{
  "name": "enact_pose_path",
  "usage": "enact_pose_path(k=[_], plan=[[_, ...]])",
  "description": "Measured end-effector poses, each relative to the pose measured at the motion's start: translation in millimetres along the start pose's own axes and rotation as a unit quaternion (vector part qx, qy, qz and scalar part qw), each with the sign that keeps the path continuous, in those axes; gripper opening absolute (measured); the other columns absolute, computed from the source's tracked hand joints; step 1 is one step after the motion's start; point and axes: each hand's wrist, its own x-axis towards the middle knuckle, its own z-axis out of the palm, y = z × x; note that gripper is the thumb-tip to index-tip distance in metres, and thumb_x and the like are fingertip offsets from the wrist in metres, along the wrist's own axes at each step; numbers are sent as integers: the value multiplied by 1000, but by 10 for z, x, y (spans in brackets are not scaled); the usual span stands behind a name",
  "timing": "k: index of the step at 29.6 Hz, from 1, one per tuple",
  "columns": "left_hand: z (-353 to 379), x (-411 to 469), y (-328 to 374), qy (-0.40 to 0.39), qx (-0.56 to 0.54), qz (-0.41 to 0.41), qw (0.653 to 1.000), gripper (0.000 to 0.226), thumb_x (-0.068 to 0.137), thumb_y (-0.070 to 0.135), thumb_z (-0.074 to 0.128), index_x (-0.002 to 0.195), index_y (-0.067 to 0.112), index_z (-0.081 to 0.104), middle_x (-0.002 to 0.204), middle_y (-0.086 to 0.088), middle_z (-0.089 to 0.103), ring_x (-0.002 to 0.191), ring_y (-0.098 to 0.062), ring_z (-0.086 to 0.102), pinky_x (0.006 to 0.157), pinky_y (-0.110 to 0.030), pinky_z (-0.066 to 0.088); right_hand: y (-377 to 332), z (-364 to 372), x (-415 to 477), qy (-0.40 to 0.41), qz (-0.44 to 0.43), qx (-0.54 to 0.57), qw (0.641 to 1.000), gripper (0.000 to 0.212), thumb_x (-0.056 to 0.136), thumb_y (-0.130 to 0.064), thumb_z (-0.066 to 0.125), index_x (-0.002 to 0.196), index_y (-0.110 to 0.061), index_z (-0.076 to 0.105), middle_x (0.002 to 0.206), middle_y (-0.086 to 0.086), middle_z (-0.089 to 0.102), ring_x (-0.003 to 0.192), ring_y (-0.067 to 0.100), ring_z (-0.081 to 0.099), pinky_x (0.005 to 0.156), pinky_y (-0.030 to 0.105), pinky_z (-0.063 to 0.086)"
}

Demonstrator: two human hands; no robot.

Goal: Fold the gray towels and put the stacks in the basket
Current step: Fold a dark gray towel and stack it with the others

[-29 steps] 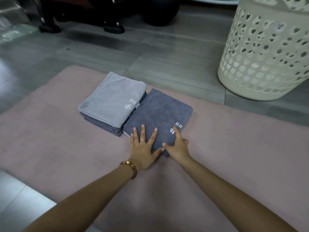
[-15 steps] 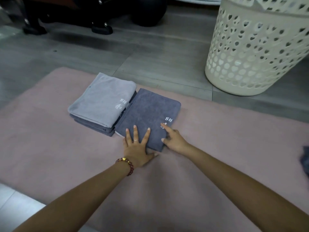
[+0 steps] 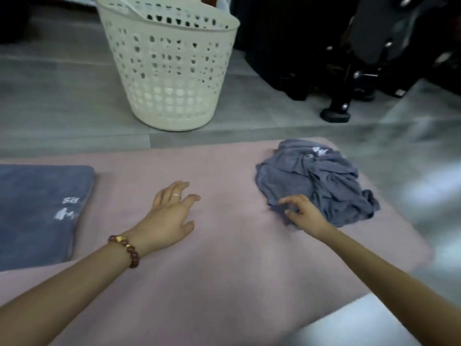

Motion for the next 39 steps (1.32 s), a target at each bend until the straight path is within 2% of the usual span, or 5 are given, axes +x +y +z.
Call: enact_pose_path(k=[16,24,31,35,39], plan=[[163,360,524,81,-37,168,982,51,75,48,36,116,26,57,134,-4,48,130,-13,23,106,-27,16,526,-480,717,221,358,75,904,49,86,-41,59,123,-9,52,134,19,43,126,36,39,104,42,33],[131,264,325,124,-52,152,979,53,73,48,40,119,26,55,132,-5,50,128,-13,27,101,-34,26,-28,-548,460,229,149,-18,962,22,92,-22,51,99,-10,68,102,16,69,100,35,61,81,37,45],[78,159,587,99,-452,43,886,41,83,39,66,116,19,53,109,21,64,103,8,56,87,-9,42,-1520,142,-344,-195,-115,471,853,18,91,-16,53,108,-12,57,90,-1,65,87,7,60,85,22,49],[-29,-61,443,206,-546,-113,804,25,95,14,49,76,0,57,57,7,65,55,-1,59,56,-13,46,-1155,324,-257,-129,-150,124,972,80,67,-51,77,135,-37,37,138,-4,38,131,13,32,112,34,30],[-225,-191,110,302,-552,-185,754,30,98,22,47,74,8,58,58,5,65,56,-3,62,56,-16,49,-690,564,-426,-389,-46,-21,920,82,65,-65,71,133,-29,45,131,-10,55,119,13,52,103,33,42]])
